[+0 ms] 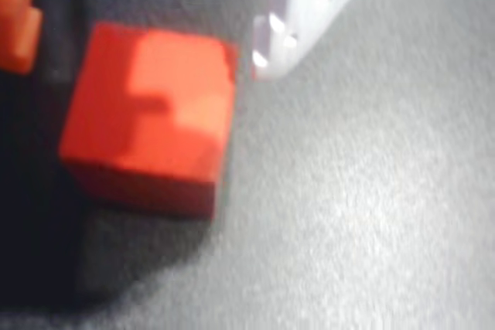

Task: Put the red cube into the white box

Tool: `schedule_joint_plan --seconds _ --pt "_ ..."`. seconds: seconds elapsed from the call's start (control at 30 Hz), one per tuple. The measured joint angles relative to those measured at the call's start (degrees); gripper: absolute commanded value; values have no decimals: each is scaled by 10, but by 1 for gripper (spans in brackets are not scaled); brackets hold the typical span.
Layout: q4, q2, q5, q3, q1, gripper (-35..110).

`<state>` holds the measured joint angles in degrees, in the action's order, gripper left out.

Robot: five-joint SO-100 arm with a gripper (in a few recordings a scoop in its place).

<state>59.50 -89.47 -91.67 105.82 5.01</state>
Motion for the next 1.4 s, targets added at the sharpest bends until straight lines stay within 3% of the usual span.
schedule_joint_plan --seconds 0.47,0.8,1.17,1.4 --pt "-38 47 -6 -7 1 22" --pt "-49 62 -14 -5 1 0" --pt "-54 58 -27 -4 -3 0" --pt "65 -20 -76 -11 -42 0"
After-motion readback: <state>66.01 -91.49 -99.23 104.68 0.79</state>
